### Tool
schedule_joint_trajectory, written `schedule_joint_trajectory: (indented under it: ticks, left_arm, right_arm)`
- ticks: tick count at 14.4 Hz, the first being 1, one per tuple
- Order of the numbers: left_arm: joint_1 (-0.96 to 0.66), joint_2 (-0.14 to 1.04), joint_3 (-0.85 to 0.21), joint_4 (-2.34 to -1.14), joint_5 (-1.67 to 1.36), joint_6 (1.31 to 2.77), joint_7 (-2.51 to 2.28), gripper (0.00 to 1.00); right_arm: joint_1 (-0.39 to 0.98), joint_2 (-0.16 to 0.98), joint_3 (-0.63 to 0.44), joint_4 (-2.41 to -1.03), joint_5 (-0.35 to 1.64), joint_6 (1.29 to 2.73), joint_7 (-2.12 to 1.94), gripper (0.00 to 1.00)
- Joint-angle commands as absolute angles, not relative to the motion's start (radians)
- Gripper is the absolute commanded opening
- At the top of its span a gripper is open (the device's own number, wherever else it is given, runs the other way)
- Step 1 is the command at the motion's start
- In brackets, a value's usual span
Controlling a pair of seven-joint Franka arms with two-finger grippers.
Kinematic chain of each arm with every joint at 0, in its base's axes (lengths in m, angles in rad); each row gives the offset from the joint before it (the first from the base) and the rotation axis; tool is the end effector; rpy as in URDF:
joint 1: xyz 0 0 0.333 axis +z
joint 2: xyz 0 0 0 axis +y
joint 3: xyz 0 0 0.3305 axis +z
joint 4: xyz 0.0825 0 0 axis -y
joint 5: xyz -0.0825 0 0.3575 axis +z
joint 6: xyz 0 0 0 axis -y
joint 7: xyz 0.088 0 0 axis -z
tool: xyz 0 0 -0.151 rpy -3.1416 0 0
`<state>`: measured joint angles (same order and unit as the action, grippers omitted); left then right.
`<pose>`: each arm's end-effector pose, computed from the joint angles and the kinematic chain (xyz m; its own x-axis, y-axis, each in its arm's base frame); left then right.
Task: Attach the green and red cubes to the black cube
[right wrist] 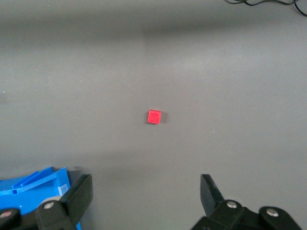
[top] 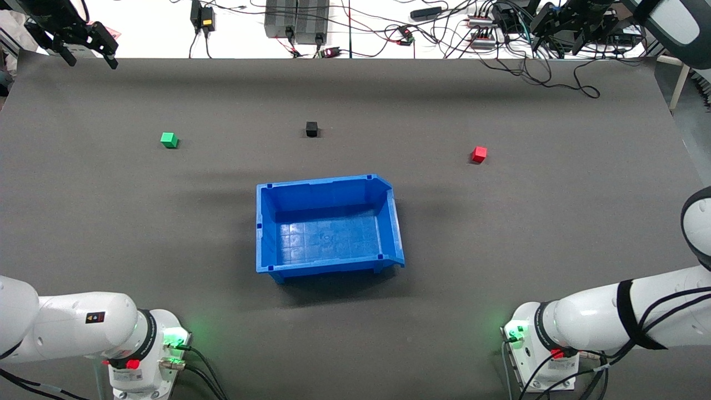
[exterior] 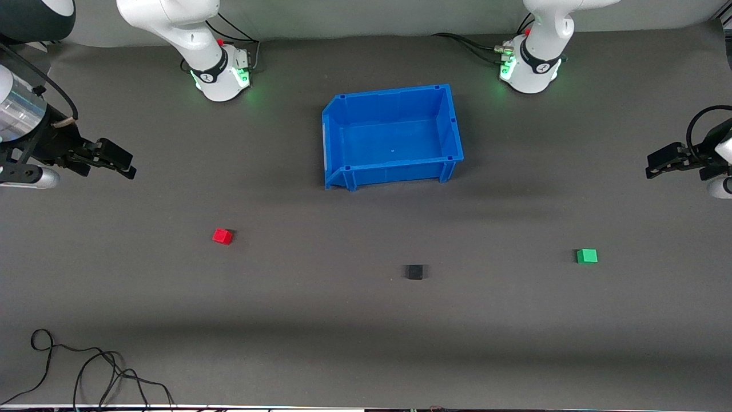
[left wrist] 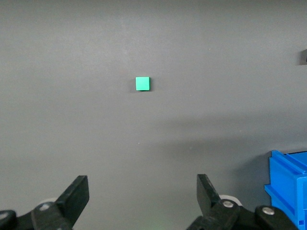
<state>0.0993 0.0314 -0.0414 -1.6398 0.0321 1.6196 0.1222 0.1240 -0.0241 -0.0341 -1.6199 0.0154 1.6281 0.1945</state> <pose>0.5357 0.0361 0.5517 0.9963 -0.0659 -0.0549 -0.0673 -0.9974 -0.0241 0.5245 0.0493 0.5909 0.9940 -0.1053 0.0285 -0.1047 -0.9943 -0.0221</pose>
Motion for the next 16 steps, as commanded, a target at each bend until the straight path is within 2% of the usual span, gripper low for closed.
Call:
schedule_joint_trajectory:
  ticks: [1,7,10,16]
  left_arm:
    - [0.104,0.032,-0.041,-1.64,0.044,1.628,0.141,1.0]
    - [0.104,0.031,-0.043,-1.638,0.06,1.64,0.141,1.0]
    - [0.104,0.032,-0.041,-1.638,0.06,1.641,0.141,1.0]
    - [0.106,0.051,-0.037,-1.617,0.058,1.635,0.123,1.0]
  right_arm:
    - [0.141,-0.046,-0.051,-1.64,0.034,1.626,0.153,0.99]
    - [0.14,-0.032,-0.052,-1.638,0.018,1.631,0.163,0.99]
    - [0.14,-0.025,-0.054,-1.701,0.02,1.643,0.17,0.99]
    - [0.137,0.092,-0.066,-1.842,0.032,1.811,0.238,0.99]
